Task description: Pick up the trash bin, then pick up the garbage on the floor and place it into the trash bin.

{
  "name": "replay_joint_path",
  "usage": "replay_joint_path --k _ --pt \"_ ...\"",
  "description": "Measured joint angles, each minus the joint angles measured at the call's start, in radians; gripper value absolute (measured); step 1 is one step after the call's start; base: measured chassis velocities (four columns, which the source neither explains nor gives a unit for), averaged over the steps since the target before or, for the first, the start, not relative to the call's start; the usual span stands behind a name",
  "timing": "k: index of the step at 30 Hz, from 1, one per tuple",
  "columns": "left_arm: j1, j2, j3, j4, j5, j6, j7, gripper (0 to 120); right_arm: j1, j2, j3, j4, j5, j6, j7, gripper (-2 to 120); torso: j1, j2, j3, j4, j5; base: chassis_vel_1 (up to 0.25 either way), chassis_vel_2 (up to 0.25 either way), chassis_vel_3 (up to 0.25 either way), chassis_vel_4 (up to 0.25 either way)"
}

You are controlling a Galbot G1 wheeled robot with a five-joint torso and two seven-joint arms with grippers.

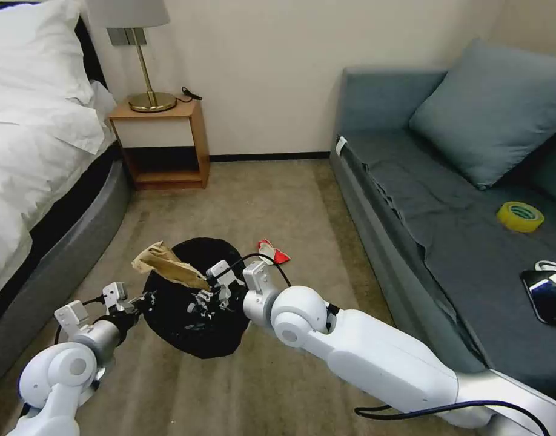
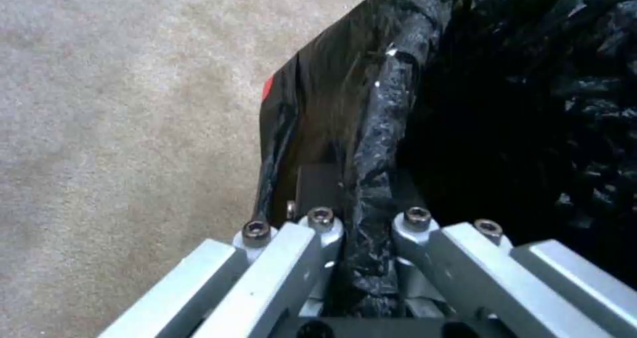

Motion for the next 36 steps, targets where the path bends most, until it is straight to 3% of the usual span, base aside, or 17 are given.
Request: replay_joint_path --k 4,5,15,27,31,36 --pt "0.0 0.001 -0.001 0.0 0.0 0.0 0.0 3 0.0 0.0 0.0 0.004 0.0 -0.001 0.001 51 0.0 0.0 0.0 0.0001 0.0 0.0 0.0 0.0 0.0" --pt "-0.001 0.003 -0.002 0.0 0.0 0.0 0.0 3 0.0 -0.001 0.0 0.006 -0.002 -0.001 -0.001 59 0.0 0.0 0.0 0.0 0.0 0.0 0.0 0.0 0.0" --pt "-0.002 0.007 -0.006 0.007 0.028 0.0 -0.001 3 -0.014 -0.008 0.018 0.01 -0.022 -0.001 -0.003 95 0.0 0.0 0.0 0.0001 0.0001 0.0 0.0 0.0 0.0" --pt "-0.012 0.011 -0.006 0.016 0.039 -0.003 -0.018 3 -0.035 -0.065 0.079 0.057 -0.02 -0.002 -0.005 100 0.0 0.0 0.0 0.0 0.0001 0.0 0.0 0.0 0.0" --pt "-0.009 0.012 -0.007 0.014 0.039 -0.003 -0.018 3 -0.055 -0.07 0.115 0.072 -0.064 0.025 0.013 100 0.0 0.0 0.0 0.0 0.0002 0.0 0.0 0.0 0.0" --pt "-0.001 0.012 -0.015 0.008 0.047 -0.018 -0.015 3 -0.081 -0.095 0.171 0.091 -0.207 0.086 0.052 100 0.0 0.0 0.0 0.0001 0.0002 0.0 0.0 0.0 0.0"
